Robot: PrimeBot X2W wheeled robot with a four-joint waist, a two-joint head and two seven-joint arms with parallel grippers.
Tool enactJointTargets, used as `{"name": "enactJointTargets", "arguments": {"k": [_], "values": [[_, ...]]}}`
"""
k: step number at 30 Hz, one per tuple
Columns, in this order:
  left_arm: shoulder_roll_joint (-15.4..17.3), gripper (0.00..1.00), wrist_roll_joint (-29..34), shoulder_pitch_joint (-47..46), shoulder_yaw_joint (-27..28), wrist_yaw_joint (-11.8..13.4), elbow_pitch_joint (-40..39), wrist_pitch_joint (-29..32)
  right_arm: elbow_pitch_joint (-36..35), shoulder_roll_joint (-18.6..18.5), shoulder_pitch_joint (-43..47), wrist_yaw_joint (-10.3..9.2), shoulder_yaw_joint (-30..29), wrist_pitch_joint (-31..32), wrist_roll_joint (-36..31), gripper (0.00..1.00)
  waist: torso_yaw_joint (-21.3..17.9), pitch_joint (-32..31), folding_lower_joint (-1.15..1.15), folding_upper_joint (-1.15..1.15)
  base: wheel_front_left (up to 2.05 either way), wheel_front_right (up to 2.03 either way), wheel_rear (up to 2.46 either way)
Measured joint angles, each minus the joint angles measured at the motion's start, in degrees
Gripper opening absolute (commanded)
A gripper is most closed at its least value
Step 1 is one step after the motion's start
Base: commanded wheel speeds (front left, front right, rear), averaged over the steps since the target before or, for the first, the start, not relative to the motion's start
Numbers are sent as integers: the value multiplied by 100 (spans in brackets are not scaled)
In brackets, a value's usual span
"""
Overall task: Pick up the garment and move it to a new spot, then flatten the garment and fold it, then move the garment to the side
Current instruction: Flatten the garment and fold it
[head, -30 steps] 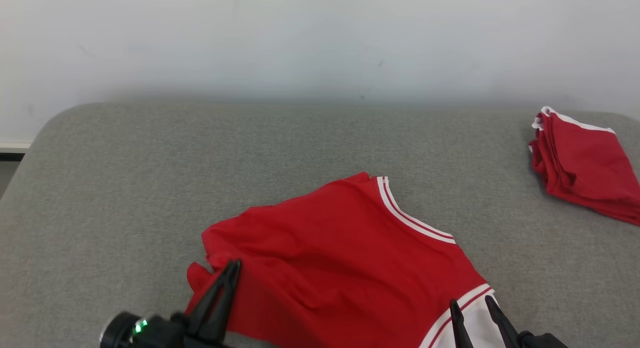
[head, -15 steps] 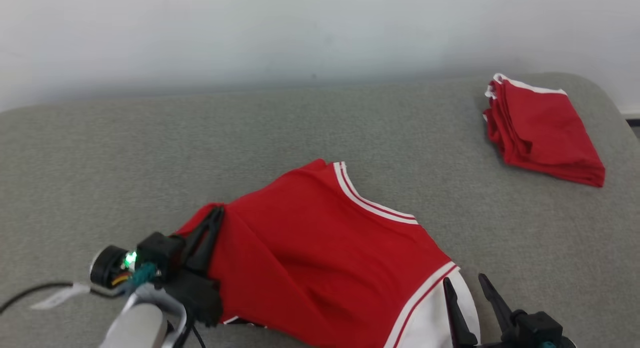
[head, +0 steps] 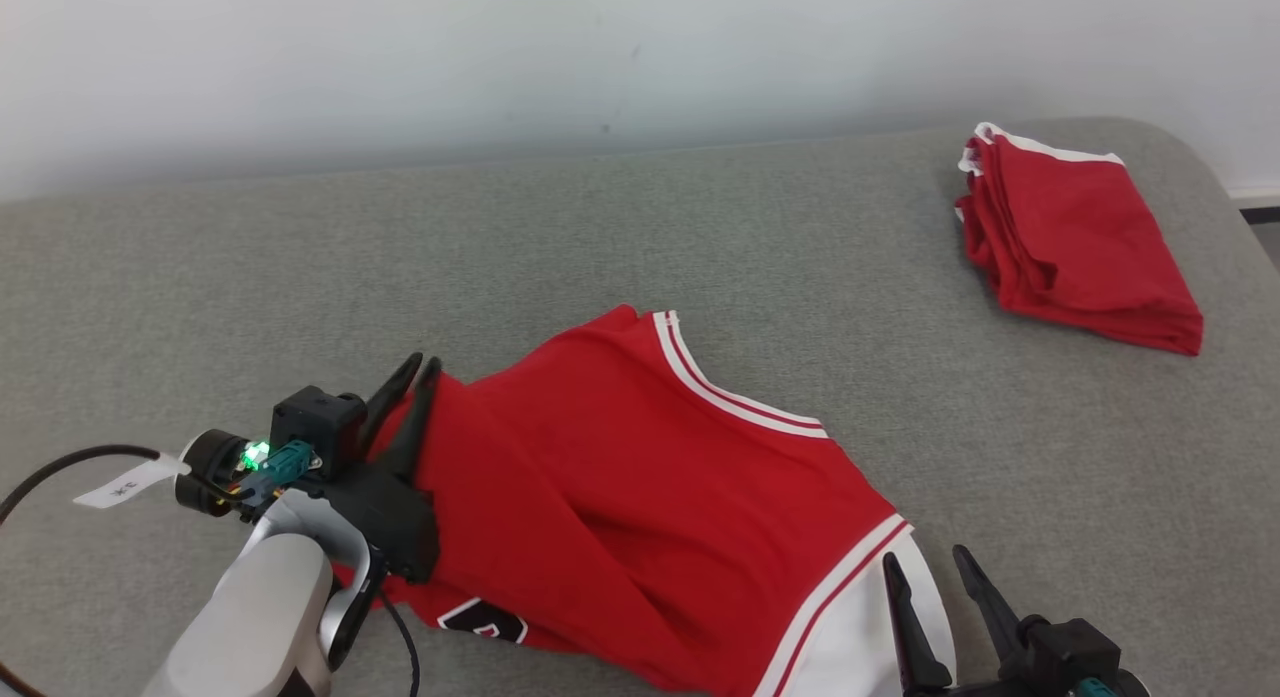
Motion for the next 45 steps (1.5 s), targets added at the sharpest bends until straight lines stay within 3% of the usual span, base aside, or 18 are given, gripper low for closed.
{"name": "enactJointTargets", "arguments": {"k": [8,15,22,31,37,45], "values": [[-13,100,-3,477,408,0,-684,0,1,-1,141,0,-71,0,34,100,304,-79,0,0,0,0,0],[62,100,187,1692,856,0,-1890,0,-80,-1,249,0,-135,1,57,100,592,-150,0,0,0,0,0],[97,100,281,2429,1033,0,-2124,-1,-136,-1,268,0,-274,0,19,100,713,-157,0,0,0,0,0],[143,100,372,2291,1111,0,-2121,-1,-143,0,269,0,-278,0,-42,100,581,-144,-1,0,0,0,0],[377,100,434,2080,838,0,-1956,-1,-108,-2,370,0,-321,1,-98,100,436,-128,0,0,0,0,0],[1000,100,60,2204,412,0,-2105,1,-122,-2,882,0,-399,1,-360,100,357,-211,-1,-1,0,0,0]]}}
